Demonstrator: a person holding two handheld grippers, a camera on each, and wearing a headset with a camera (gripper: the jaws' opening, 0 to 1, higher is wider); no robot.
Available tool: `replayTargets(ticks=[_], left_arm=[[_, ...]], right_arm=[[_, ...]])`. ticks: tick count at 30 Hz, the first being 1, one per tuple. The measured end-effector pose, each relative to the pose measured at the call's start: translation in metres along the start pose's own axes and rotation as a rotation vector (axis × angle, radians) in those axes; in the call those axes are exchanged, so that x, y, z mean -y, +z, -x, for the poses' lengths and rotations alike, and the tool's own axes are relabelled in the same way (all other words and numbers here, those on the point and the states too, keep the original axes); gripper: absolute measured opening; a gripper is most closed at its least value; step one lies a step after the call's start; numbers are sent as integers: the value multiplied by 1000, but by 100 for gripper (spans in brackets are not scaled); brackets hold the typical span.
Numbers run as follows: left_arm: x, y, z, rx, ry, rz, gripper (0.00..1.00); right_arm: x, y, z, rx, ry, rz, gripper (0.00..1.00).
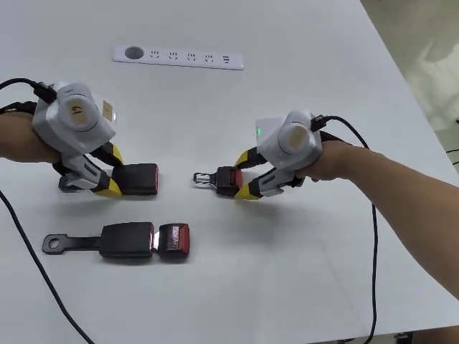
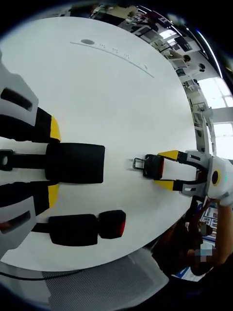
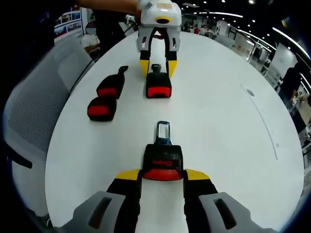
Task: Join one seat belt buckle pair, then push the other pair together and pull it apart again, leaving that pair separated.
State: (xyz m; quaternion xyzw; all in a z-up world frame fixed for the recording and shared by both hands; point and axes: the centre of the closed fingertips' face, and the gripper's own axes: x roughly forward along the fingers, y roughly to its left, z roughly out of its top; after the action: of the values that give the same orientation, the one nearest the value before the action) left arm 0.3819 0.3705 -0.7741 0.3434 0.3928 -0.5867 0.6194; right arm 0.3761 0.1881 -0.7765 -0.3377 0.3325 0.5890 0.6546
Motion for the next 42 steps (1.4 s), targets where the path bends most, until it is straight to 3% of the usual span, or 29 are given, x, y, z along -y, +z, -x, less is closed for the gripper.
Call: replayTargets(ticks=[14, 33, 42], left_arm=[[3, 0, -3, -1, -18, 11, 31], [2, -4, -8, -54, -26, -8, 31], [3, -3, -8, -41, -21, 11, 31]], right_arm=[[1, 0, -1, -5, 16, 20, 29], [1, 1, -1, -43, 41, 53, 29], [0, 4, -1, -43, 44, 64, 29]])
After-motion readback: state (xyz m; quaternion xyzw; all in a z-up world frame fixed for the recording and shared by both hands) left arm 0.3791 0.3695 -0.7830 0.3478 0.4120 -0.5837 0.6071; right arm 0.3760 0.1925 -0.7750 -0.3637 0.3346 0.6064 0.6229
